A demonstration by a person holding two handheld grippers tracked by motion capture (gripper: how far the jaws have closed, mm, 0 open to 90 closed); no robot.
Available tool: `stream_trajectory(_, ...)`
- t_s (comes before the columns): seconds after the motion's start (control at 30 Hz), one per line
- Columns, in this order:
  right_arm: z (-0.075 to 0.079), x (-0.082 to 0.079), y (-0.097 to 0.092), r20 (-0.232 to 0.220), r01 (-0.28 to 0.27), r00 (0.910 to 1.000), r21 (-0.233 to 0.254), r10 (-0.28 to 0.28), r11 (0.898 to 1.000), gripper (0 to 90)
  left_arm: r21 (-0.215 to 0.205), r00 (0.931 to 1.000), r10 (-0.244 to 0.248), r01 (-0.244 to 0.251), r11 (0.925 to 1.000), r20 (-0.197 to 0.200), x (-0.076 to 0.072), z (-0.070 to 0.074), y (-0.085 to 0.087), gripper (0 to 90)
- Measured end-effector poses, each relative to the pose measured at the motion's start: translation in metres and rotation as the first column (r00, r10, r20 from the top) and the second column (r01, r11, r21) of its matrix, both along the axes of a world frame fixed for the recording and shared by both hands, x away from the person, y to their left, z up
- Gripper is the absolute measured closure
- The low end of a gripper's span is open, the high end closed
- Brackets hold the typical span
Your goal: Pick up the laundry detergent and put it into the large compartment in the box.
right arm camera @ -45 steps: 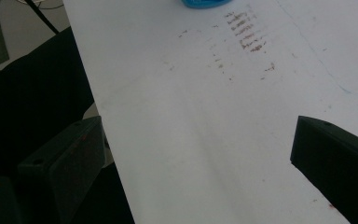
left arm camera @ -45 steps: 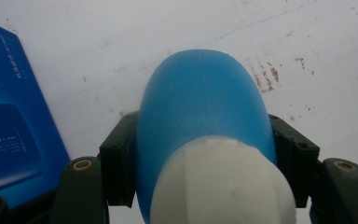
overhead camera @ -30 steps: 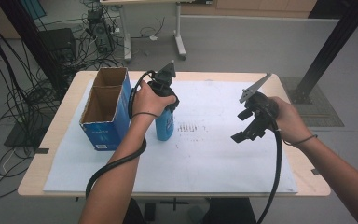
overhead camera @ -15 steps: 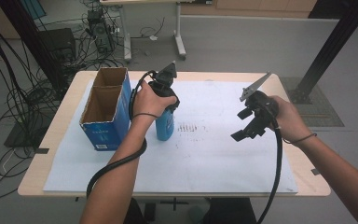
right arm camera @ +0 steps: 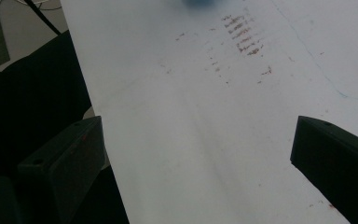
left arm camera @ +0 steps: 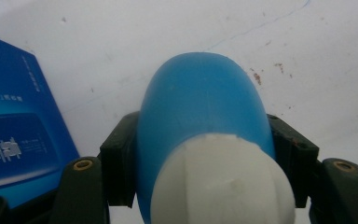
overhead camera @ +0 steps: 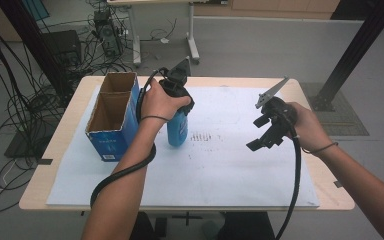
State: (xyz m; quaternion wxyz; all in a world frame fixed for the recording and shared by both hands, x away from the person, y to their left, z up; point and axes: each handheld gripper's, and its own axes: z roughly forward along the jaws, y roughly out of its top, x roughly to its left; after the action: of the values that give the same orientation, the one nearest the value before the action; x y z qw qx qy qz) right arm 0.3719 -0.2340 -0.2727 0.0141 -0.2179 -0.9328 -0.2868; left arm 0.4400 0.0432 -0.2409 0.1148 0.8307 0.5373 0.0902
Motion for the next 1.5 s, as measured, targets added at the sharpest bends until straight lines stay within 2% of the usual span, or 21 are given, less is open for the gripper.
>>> stream_trajectory(0.2, 0.003, -0.002, 0.002, 0.005, -0.004, 1.0, 0.006, 0.004, 1.0, 3.0, 0.013, 0.9997, -0.002, 0.001, 0.9999, 0.024, -0.003, 0.026, -0.002, 37.6)
stream_trajectory(0.33, 0.005, -0.003, 0.003, 0.016, -0.009, 0.9998, 0.009, 0.009, 1.0, 3.0, -0.002, 0.9987, -0.007, 0.007, 1.0, 0.05, -0.007, 0.046, -0.002, 37.6)
stream_trajectory(0.57, 0.009, -0.004, 0.005, 0.024, -0.014, 0.9996, 0.014, 0.014, 1.0, 3.0, -0.022, 0.998, -0.019, 0.02, 0.9996, 0.061, -0.011, 0.074, -0.004, 37.6)
stream_trajectory(0.93, 0.009, -0.005, 0.011, 0.025, -0.031, 0.9992, 0.016, 0.031, 0.999, 3.0, -0.023, 0.9934, -0.05, 0.053, 0.9983, 0.103, -0.021, 0.125, -0.012, 37.6)
stream_trajectory(0.97, 0.009, -0.005, 0.011, 0.025, -0.031, 0.9992, 0.016, 0.031, 0.999, 3.0, -0.023, 0.9934, -0.05, 0.053, 0.9983, 0.103, -0.021, 0.125, -0.012, 37.6)
stream_trajectory(1.13, 0.013, -0.005, 0.011, 0.029, -0.03, 0.9991, 0.016, 0.03, 0.999, 3.0, -0.039, 0.9907, -0.054, 0.059, 0.9975, 0.125, -0.026, 0.147, -0.014, 37.7)
stream_trajectory(1.23, 0.013, -0.005, 0.013, 0.033, -0.033, 0.9989, 0.015, 0.033, 0.999, 3.0, -0.044, 0.9905, -0.059, 0.065, 0.9969, 0.124, -0.027, 0.155, -0.015, 37.6)
stream_trajectory(1.5, 0.016, -0.007, 0.016, 0.038, -0.04, 0.9985, 0.014, 0.039, 0.999, 3.0, -0.044, 0.988, -0.077, 0.084, 0.9955, 0.134, -0.031, 0.168, -0.018, 37.7)
